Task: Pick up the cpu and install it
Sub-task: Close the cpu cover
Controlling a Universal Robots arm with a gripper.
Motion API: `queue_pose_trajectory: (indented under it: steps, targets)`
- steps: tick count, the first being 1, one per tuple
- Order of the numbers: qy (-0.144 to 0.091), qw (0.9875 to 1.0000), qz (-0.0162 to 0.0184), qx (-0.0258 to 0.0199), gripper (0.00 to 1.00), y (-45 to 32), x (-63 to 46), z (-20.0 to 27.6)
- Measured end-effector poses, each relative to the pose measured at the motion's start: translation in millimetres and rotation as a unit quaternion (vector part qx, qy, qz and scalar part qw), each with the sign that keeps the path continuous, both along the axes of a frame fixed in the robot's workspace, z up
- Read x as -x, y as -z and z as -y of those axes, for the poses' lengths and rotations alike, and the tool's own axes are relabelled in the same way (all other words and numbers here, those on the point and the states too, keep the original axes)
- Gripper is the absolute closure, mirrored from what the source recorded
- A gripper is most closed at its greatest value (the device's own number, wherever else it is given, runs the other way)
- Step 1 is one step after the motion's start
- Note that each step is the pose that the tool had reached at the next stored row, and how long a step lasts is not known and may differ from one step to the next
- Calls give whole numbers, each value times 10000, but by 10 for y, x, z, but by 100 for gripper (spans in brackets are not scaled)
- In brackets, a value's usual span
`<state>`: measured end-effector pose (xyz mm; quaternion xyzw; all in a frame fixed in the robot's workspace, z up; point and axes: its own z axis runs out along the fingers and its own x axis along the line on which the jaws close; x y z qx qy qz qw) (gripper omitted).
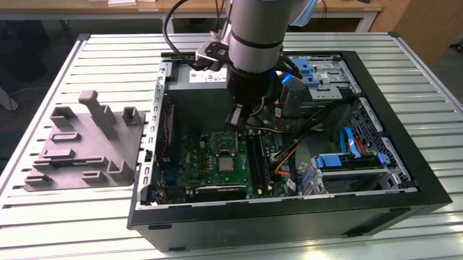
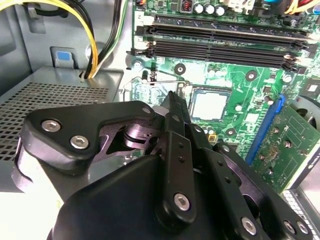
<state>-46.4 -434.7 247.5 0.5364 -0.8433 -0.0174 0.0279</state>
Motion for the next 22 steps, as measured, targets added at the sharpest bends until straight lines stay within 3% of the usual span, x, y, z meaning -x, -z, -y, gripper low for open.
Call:
queue_pose_trajectory:
  steps: [18,20,22]
  targets:
    - [-71,10000,0,12,89,12,12,97]
    - [-70,10000,0,27,89,13,13,103]
    - [-73,9999,-1,80,89,12,13,107]
